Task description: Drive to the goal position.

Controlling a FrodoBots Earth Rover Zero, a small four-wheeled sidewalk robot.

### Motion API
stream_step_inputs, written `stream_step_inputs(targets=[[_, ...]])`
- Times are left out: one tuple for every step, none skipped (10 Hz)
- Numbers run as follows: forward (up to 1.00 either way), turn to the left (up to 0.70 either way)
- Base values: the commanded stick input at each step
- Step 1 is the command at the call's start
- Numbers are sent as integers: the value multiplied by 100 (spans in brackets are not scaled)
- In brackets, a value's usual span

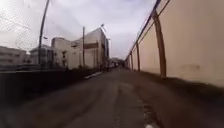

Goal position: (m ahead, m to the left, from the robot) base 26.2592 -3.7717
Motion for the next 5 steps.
stream_step_inputs(targets=[[100,0],[100,0],[100,0],[100,0],[100,0]])
